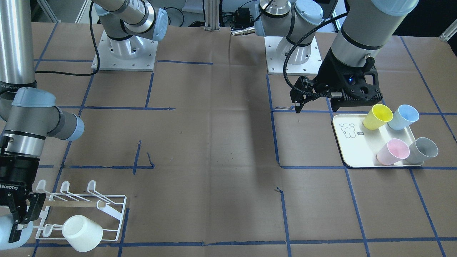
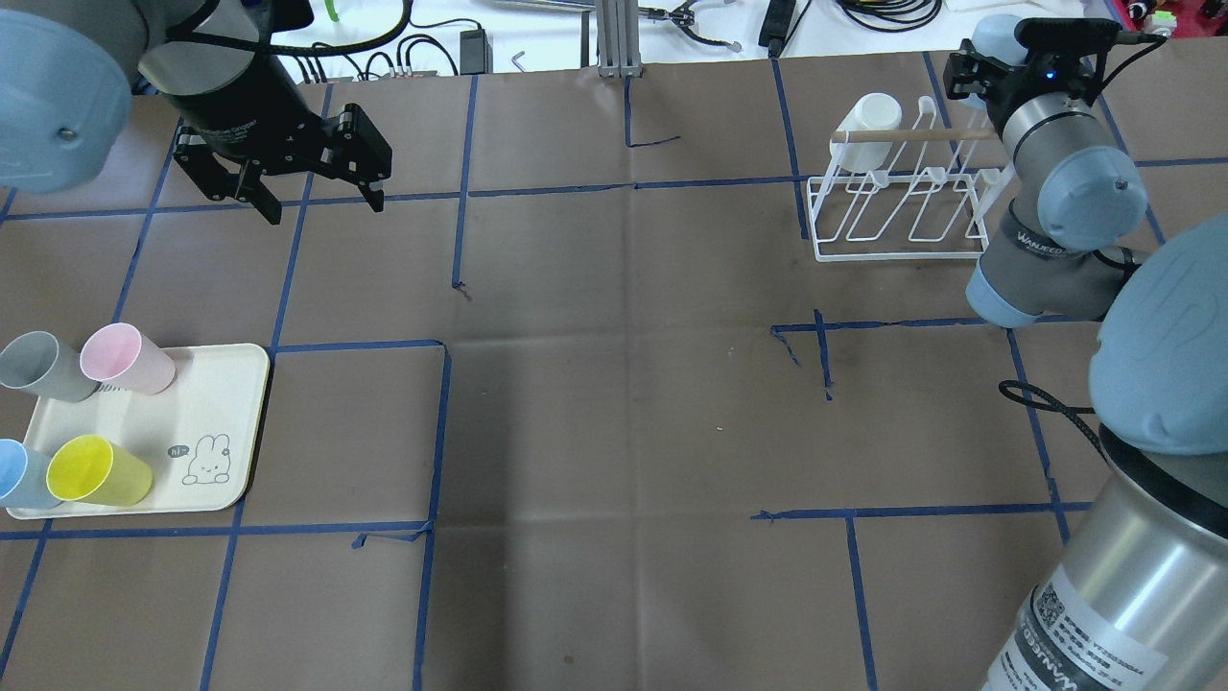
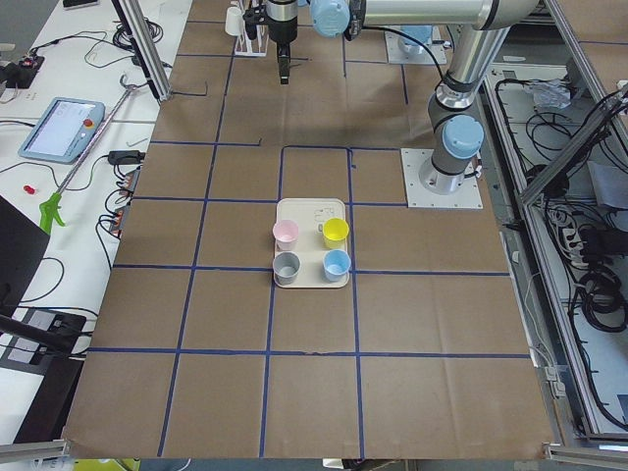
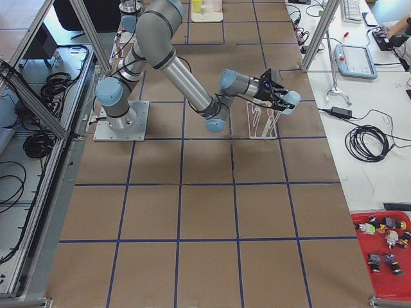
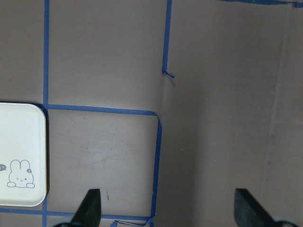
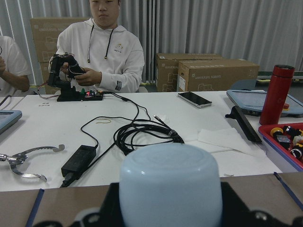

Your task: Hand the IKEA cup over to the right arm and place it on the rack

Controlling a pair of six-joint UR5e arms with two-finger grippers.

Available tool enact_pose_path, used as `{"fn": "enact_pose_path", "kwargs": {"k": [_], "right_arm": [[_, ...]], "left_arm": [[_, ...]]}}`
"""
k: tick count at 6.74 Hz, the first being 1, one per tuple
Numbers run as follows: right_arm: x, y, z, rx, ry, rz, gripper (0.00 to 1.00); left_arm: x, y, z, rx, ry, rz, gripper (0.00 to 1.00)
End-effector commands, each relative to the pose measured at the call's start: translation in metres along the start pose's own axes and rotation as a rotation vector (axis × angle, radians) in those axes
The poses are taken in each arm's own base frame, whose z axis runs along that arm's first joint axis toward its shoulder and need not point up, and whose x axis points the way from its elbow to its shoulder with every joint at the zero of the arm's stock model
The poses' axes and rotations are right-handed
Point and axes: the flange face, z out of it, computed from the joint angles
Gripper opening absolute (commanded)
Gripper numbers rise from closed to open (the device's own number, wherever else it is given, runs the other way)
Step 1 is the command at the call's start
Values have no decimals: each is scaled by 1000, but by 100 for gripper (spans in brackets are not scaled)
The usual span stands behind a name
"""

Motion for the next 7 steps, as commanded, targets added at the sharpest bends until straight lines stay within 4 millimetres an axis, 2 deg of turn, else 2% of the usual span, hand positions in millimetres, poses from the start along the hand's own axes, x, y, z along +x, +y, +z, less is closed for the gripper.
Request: {"fn": "enact_pose_path", "kwargs": {"k": [1,2,3,4,6,7], "right_arm": [[5,11,-3,-14,9,1,26],[7,10,-4,-11,14,-2,79],[6,10,-3,-14,11,9,100],[6,7,-3,-11,12,11,100],[3,-13,-3,6,8,6,100],[1,-39,-8,3,5,6,100]], "left_arm": [[0,0,0,0,-1,0,100],[0,0,0,0,-1,-1,100],[0,0,0,0,-3,-1,100],[0,0,0,0,-3,-3,100],[-5,-3,4,1,-59,-7,100],[-3,-3,4,3,-58,-13,100]]}}
